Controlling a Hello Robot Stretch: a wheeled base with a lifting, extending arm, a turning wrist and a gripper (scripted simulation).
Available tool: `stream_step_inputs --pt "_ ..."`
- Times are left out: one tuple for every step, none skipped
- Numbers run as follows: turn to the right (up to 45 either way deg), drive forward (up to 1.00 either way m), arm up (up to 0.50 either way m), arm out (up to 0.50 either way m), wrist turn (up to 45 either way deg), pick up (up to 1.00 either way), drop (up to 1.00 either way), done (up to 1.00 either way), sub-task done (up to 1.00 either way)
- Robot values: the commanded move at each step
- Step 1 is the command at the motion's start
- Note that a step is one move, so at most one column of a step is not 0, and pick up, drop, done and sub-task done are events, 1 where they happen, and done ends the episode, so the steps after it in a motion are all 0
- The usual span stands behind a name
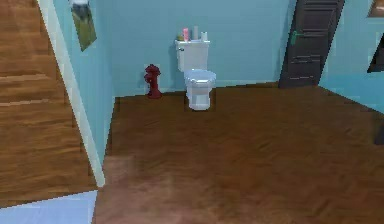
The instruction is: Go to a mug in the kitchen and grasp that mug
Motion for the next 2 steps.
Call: stream_step_inputs --pt "30.0 0.00 0.00 0.00 0.0 0.00 0.00 0.00 0.00" --pt "0.0 1.00 0.00 0.00 0.0 0.00 0.00 0.00 0.00"
